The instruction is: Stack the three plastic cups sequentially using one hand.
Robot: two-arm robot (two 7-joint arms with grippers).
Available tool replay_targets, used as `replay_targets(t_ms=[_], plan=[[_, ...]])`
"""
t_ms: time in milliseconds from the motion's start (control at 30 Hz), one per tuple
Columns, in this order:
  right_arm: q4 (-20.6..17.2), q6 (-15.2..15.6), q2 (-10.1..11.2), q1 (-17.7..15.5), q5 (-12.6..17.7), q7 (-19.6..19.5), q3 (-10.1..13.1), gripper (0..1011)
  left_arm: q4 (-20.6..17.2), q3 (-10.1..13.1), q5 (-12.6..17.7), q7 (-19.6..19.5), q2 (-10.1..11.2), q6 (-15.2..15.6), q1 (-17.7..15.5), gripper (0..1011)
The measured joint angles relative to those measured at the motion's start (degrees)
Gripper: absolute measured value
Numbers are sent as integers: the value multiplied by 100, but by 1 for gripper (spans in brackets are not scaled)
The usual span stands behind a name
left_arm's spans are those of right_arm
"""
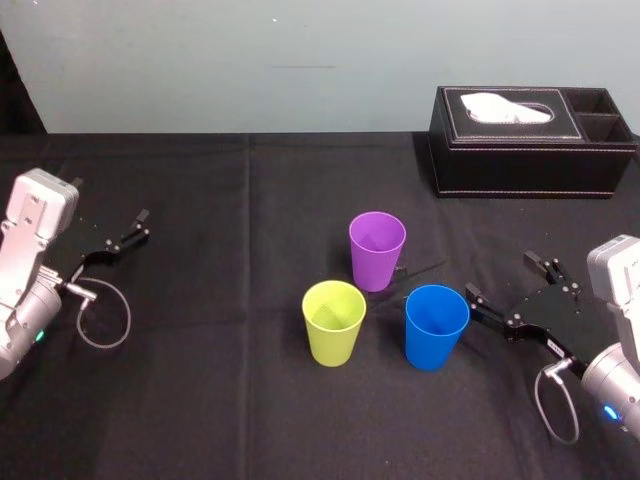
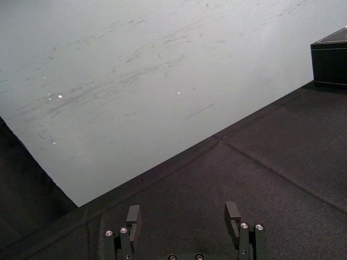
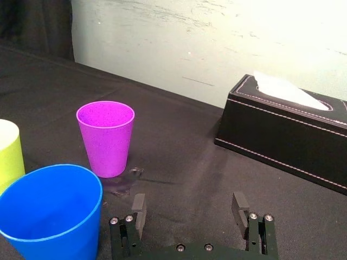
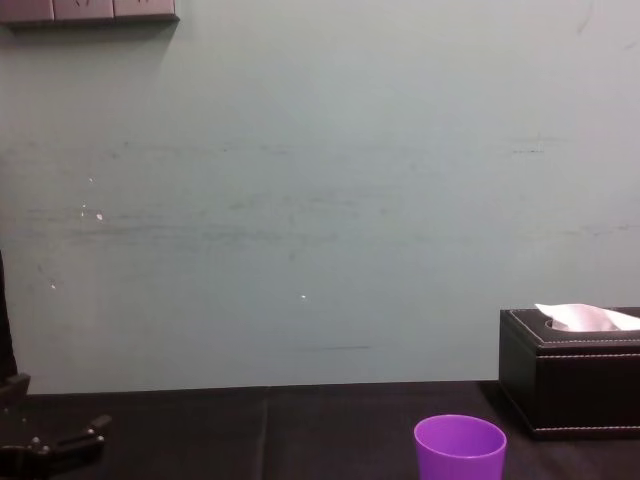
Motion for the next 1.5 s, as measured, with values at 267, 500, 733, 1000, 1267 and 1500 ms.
replay_targets(t_ms=[267, 500, 733, 1000, 1267, 1500], plan=[[0, 0, 0, 0, 0, 0, 0, 1003, 0, 0, 0, 0, 0, 0, 0, 1012], [0, 0, 0, 0, 0, 0, 0, 1003, 0, 0, 0, 0, 0, 0, 0, 1011], [0, 0, 0, 0, 0, 0, 0, 1003, 0, 0, 0, 0, 0, 0, 0, 1012], [0, 0, 0, 0, 0, 0, 0, 1003, 0, 0, 0, 0, 0, 0, 0, 1011], [0, 0, 0, 0, 0, 0, 0, 1003, 0, 0, 0, 0, 0, 0, 0, 1011], [0, 0, 0, 0, 0, 0, 0, 1003, 0, 0, 0, 0, 0, 0, 0, 1011]])
